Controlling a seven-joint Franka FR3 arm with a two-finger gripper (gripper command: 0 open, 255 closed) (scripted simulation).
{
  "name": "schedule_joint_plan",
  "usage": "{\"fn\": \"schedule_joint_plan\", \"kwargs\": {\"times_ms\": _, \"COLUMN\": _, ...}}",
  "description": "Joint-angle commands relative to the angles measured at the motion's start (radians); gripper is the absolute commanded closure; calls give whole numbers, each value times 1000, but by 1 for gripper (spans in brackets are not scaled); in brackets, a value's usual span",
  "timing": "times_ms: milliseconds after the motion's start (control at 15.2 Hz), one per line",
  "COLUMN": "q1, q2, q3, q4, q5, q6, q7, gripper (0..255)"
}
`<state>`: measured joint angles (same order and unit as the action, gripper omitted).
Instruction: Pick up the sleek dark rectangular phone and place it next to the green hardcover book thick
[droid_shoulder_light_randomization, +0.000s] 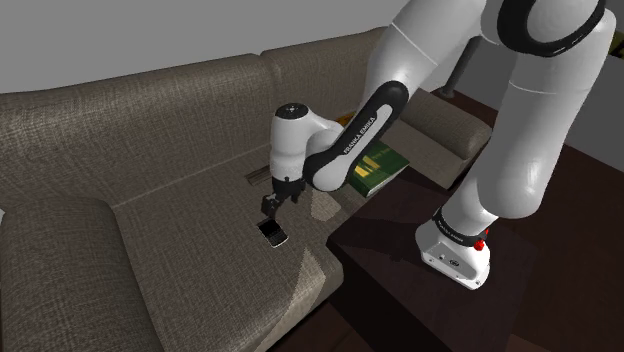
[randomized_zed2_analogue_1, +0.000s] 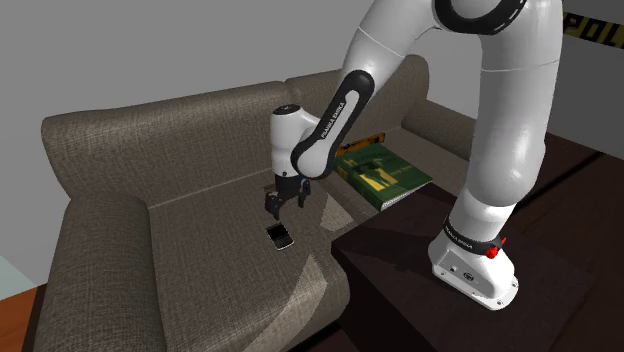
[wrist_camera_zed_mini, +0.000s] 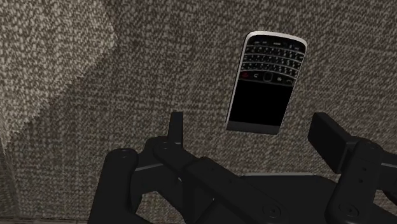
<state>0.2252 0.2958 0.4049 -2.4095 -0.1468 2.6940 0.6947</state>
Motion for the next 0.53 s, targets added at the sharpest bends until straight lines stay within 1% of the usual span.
{"fn": "schedule_joint_plan", "kwargs": {"times_ms": 0, "q1": 41, "q2": 84, "q3": -32, "q4": 57, "q5": -55, "q6": 22, "q7": 49, "gripper": 0}}
{"fn": "schedule_joint_plan", "kwargs": {"times_ms": 198, "q1": 107, "q2": 194, "q3": -75, "q4": 140, "q5": -106, "q6": 47, "q7": 103, "gripper": 0}}
{"fn": "schedule_joint_plan", "kwargs": {"times_ms": 462, "q1": 133, "q2": 248, "q3": -106, "q4": 157, "q5": -131, "q6": 85, "q7": 122, "gripper": 0}}
